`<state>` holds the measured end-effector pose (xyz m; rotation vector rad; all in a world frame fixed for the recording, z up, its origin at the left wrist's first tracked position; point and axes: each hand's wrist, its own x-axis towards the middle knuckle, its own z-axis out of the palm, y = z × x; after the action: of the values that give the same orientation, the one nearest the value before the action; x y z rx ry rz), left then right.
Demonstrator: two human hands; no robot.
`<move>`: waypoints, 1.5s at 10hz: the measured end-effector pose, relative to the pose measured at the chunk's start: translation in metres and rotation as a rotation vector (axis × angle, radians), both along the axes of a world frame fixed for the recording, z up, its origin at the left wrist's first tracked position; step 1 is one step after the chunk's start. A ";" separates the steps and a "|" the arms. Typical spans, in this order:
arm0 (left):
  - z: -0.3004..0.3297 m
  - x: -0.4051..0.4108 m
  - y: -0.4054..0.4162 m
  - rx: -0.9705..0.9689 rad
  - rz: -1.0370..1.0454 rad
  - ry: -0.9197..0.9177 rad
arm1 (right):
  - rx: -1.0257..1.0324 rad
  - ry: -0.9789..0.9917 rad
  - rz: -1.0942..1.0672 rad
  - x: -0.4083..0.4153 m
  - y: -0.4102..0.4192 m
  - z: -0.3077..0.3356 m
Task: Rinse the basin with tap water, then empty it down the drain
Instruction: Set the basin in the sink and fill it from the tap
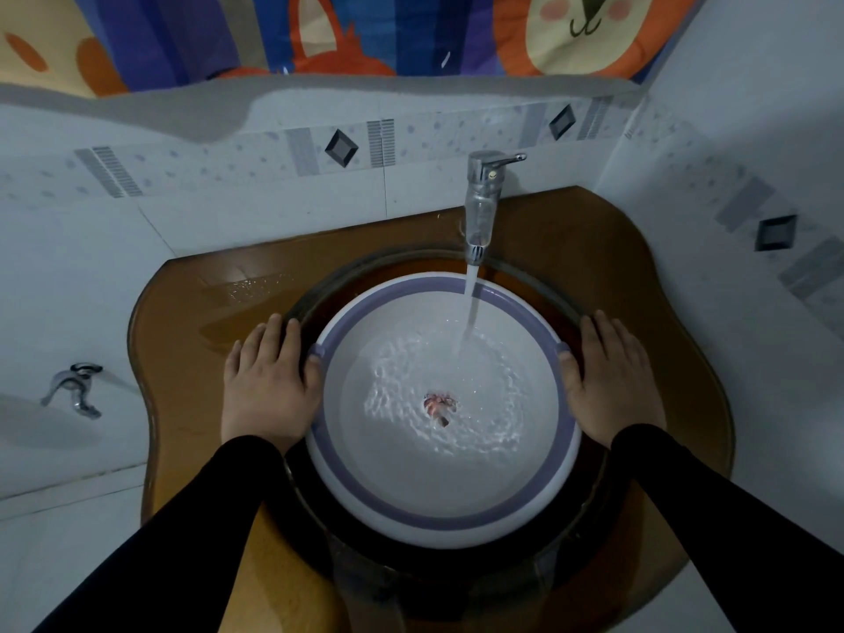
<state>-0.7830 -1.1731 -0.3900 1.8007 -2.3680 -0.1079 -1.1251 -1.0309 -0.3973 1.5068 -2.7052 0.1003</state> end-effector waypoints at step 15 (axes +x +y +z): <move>-0.003 0.001 -0.001 -0.008 0.001 -0.002 | -0.008 0.006 -0.007 0.000 0.000 -0.002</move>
<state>-0.7819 -1.1744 -0.3926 1.7988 -2.3659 -0.0956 -1.1254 -1.0313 -0.3995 1.4932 -2.7021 0.1061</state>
